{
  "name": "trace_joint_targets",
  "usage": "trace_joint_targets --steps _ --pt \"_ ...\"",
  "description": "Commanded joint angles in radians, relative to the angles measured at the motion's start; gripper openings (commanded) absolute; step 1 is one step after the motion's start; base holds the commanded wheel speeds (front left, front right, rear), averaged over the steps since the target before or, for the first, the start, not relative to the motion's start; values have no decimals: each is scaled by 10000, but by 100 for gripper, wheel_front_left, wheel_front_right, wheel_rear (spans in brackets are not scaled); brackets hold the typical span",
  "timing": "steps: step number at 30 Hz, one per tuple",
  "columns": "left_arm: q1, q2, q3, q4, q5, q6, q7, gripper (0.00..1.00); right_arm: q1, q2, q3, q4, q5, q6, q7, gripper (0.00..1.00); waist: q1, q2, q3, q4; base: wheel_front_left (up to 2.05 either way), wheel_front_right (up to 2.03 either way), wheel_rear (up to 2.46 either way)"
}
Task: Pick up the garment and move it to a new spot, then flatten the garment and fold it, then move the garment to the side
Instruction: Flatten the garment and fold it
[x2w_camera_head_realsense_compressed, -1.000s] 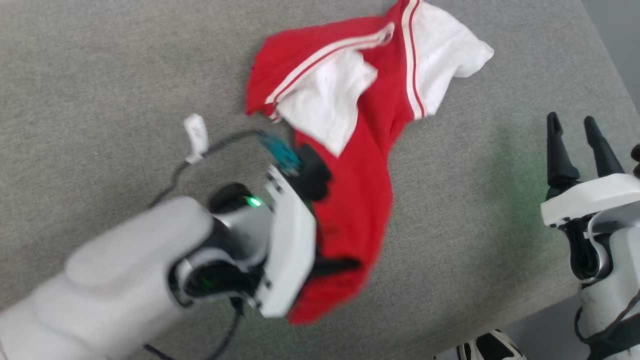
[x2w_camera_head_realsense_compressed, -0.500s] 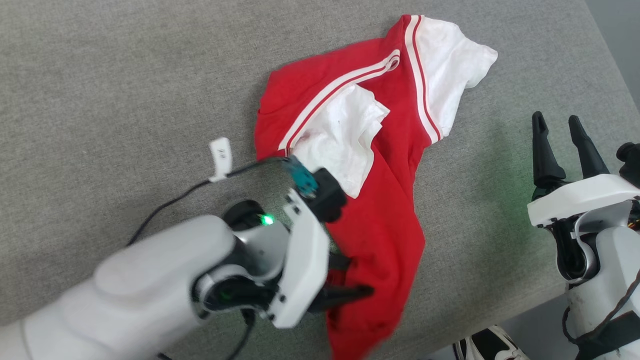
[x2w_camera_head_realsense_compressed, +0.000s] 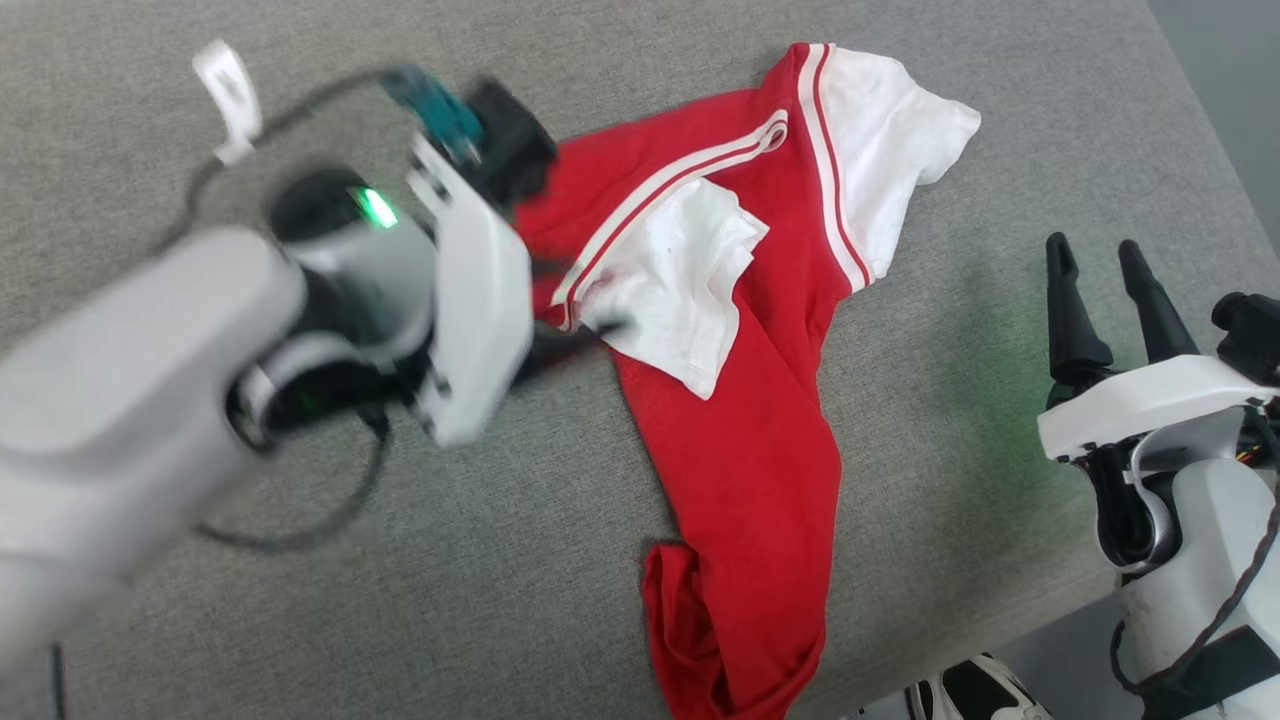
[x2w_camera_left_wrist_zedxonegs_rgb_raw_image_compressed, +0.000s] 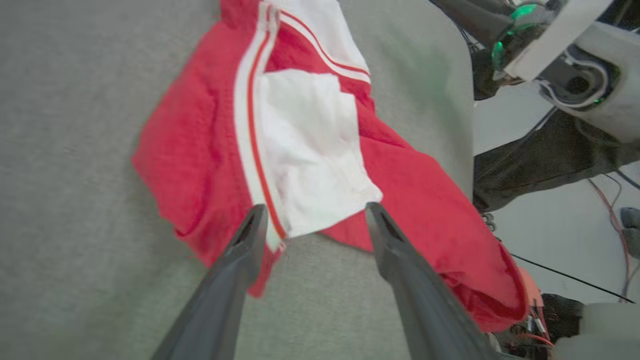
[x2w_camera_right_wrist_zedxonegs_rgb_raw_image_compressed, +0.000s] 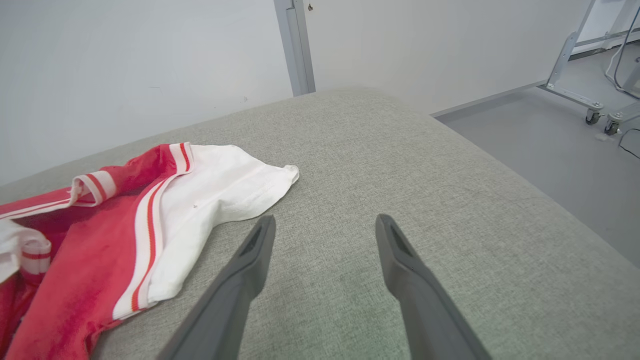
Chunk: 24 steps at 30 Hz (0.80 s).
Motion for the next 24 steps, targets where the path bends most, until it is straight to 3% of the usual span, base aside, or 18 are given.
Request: trace_joint_targets --steps 1,8,16,18,19,24 --pt "-314 36 -22 278 519 27 -149 100 34 50 72 34 82 1 -74 100 0 0 18 -44 0 0 0" --pt "-356 -104 -423 1307 1046 -58 -338 100 65 -5 135 109 179 1 -129 100 0 0 38 -194 0 0 0" --pt "-507 -23 -1077 1540 1603 -85 -691 99 20 1 164 74 219 1 -147 100 0 0 171 -243 0 0 0" --pt "-609 -56 -1063 1670 1562 -85 -885 29 -34 21 187 42 207 1 -146 100 0 0 209 -236 0 0 0" --pt "-710 -36 -1101 1730 1692 -86 -981 0 -61 33 200 35 202 1 -148 100 0 0 230 -235 0 0 0" --pt "-1070 -6 -948 2139 1638 -79 -1383 0 -97 62 262 12 208 1 -173 100 0 0 282 -244 0 0 0"
